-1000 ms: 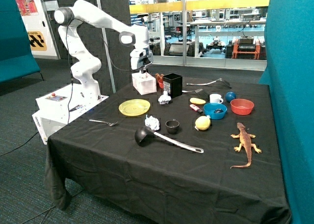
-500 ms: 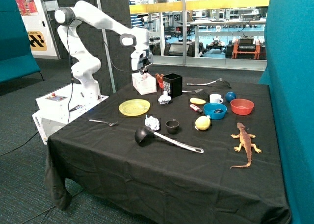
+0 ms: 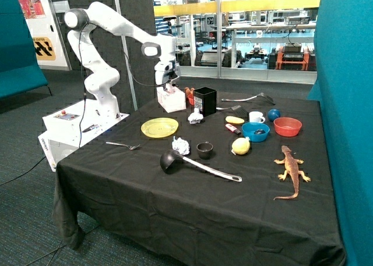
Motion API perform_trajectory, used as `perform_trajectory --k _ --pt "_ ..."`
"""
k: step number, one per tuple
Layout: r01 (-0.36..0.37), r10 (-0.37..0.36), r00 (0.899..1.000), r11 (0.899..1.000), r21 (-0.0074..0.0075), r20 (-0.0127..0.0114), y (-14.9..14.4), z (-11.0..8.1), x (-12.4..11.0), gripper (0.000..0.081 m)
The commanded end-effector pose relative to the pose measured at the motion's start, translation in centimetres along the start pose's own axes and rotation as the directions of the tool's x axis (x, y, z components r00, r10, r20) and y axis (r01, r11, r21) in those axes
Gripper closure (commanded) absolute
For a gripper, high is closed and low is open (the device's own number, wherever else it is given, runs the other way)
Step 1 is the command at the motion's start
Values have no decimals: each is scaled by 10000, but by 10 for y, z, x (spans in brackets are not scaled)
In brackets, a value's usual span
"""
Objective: Dry the plate
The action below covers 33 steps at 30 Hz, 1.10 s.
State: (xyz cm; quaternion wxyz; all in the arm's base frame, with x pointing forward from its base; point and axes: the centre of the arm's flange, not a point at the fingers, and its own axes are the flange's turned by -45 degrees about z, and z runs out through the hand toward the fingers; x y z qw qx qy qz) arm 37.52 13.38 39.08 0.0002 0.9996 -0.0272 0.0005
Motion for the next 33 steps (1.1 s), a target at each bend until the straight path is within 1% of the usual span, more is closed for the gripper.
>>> perform_trajectory --k 1,8,12,20,23,26,27,28,30,33 --pt "242 -242 9997 9997 3 10 -6 3 -1 0" --pt "223 -223 9998 9998 3 10 -12 5 0 0" --pt "446 -446 9990 9990 3 10 -15 13 -5 0" --pt "497 -497 9988 9988 3 10 -16 30 -11 0" --pt "371 -371 9993 9993 3 10 -15 33 -12 0" --pt "367 -367 9993 9993 3 10 -15 35 -12 39" --pt "360 -360 9994 9994 3 10 -15 36 -12 64" --pt "363 -363 9993 9993 3 10 -15 36 -11 109" --pt "350 -350 9994 9994 3 10 -16 36 -10 173" --pt "440 -440 9990 9990 3 10 -17 35 -8 220"
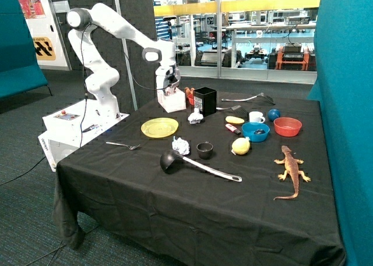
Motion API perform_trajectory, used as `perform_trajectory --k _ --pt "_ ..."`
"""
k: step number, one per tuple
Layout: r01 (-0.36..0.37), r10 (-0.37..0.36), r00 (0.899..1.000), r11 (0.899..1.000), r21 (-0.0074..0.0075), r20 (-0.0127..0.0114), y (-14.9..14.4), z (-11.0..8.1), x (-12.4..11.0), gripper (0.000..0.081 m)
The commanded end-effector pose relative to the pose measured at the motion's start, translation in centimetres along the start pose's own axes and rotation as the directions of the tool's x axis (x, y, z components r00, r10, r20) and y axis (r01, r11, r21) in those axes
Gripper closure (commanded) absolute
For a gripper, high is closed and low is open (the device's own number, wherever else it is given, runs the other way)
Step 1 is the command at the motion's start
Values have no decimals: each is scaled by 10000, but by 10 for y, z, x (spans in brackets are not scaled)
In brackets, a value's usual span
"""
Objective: Dry the plate
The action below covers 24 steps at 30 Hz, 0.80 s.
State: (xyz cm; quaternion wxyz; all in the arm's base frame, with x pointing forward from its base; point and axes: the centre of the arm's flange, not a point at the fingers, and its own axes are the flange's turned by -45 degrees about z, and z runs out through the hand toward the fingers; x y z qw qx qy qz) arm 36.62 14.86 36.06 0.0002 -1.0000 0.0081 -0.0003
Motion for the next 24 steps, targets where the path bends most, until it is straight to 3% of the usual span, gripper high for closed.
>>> perform_trajectory --k 1,12,17,20,22,24 --pt "63 -63 10000 10000 -4 6 -4 5 3 228" --pt "562 -562 9984 9984 -4 6 -20 4 11 406" --pt "743 -743 9972 9972 -4 6 -27 3 13 525" --pt "762 -762 9971 9971 -4 6 -29 2 14 545" --pt "772 -772 9970 9970 -4 6 -29 2 15 597" --pt "758 -758 9971 9971 -4 6 -29 1 15 738"
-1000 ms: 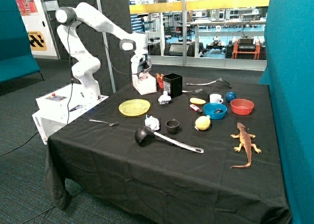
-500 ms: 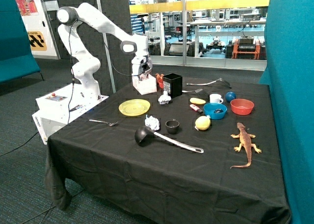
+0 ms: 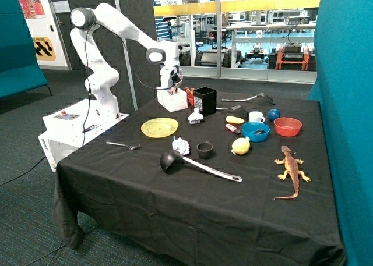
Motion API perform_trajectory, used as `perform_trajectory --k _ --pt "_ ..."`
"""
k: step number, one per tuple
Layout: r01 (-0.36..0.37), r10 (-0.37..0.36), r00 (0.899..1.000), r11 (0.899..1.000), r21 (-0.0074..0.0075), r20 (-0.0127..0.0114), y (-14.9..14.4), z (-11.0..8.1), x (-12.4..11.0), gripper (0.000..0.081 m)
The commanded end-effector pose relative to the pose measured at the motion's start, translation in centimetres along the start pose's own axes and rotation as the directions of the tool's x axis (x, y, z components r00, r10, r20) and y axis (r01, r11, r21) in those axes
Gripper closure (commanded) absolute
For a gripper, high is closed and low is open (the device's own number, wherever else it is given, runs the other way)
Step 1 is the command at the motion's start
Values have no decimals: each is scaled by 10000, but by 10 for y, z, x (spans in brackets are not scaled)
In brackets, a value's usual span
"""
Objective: Dry the plate
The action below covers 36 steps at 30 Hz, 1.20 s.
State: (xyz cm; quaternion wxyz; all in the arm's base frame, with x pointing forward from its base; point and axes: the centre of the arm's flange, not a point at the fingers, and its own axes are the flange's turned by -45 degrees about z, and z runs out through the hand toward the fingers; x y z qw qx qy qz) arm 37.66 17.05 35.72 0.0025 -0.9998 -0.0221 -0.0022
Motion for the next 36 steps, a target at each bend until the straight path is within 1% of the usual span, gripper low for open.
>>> perform_trajectory --k 1,4,6,16,26,36 --pt "149 -149 9999 9999 -48 45 -6 -3 6 773" --pt "54 -53 10000 10000 -49 45 -3 -4 6 804" --pt "-121 121 9999 9999 -50 44 -1 -5 6 807" --pt "-388 388 9992 9992 -51 43 17 -6 0 808" --pt "-181 181 9998 9998 -50 44 17 -7 -1 808" --pt "-50 50 10000 10000 -49 44 13 -14 1 808"
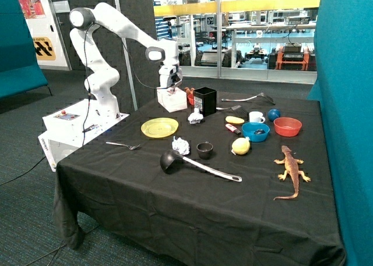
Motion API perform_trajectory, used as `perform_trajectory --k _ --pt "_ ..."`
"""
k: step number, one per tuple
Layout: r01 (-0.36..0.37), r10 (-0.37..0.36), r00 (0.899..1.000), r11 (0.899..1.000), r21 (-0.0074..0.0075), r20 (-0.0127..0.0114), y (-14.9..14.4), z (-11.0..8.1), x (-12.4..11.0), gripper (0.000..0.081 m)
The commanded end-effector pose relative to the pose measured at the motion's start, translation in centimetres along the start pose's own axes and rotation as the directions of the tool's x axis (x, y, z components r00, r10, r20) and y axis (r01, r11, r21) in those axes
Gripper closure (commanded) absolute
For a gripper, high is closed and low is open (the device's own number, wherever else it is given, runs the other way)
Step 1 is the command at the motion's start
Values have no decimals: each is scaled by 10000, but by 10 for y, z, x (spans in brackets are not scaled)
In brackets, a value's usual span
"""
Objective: Dry the plate
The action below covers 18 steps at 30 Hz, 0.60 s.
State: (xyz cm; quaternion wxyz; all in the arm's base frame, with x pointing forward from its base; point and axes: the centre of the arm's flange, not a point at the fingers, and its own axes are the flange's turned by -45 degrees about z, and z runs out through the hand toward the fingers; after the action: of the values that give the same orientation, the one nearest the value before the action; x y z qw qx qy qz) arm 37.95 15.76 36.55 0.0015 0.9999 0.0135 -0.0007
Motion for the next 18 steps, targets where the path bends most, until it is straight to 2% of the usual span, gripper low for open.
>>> perform_trajectory --k 1,18 --pt "112 -112 9999 9999 29 -16 1 -7 -1 808" --pt "415 -415 9991 9991 28 -16 0 -25 2 808"
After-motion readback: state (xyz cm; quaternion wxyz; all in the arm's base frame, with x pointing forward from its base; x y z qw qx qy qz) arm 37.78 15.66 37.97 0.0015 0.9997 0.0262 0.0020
